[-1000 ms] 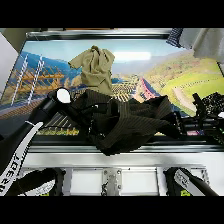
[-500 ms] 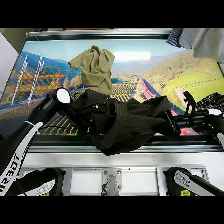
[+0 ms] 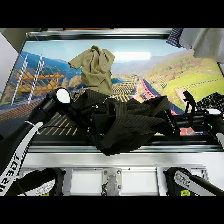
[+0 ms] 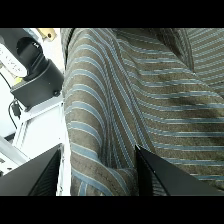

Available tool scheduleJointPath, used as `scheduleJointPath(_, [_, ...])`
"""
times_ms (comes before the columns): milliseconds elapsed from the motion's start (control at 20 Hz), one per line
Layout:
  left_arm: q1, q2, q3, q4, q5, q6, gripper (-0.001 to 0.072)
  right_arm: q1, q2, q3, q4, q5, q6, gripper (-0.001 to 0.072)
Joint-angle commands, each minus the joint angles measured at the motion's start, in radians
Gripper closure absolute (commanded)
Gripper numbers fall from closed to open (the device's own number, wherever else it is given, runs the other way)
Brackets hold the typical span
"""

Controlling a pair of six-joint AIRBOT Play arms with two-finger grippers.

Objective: Fold the clothes and pants, and hang the long-sleeved shirts on hangers.

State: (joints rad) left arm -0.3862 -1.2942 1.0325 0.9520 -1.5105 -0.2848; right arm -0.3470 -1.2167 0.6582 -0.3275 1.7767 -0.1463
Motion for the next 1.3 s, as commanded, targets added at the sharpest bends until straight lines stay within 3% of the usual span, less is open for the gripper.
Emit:
scheduleJointPath(0, [0.0,0.0,0.001,-0.01,0.002,0.0,0.0694,0.001,-0.001,-0.001,0.0,0.002,0.0,0.0205])
scheduleJointPath(200, [0.0,0.0,0.001,-0.01,0.002,0.0,0.0694,0.001,-0.002,-0.001,-0.008,0.0,0.0,0.0232])
scheduleJointPath(250, [0.0,0.0,0.001,-0.01,0.002,0.0,0.0694,0.001,-0.002,-0.001,-0.017,0.001,0.0,0.0438])
scheduleJointPath(300, [0.0,0.0,0.001,-0.01,0.002,0.0,0.0694,0.001,-0.002,-0.001,-0.019,0.001,0.003,0.0699])
scheduleJointPath(900, [0.0,0.0,0.001,-0.002,0.0,-0.031,0.0678,0.001,-0.002,-0.001,-0.015,0.0,0.003,0.0702])
scheduleJointPath(1000, [0.001,0.0,0.001,-0.002,0.014,-0.146,0.0285,0.001,-0.002,-0.001,-0.015,0.0,0.003,0.0703])
scheduleJointPath(1100, [0.014,0.0,0.003,-0.002,0.021,-0.287,0.0252,0.001,-0.002,-0.001,-0.016,0.0,0.003,0.0703])
scheduleJointPath(1250, [0.06,0.0,0.003,-0.003,-0.035,-0.399,0.0252,0.001,-0.001,-0.001,-0.016,-0.019,0.004,0.0704])
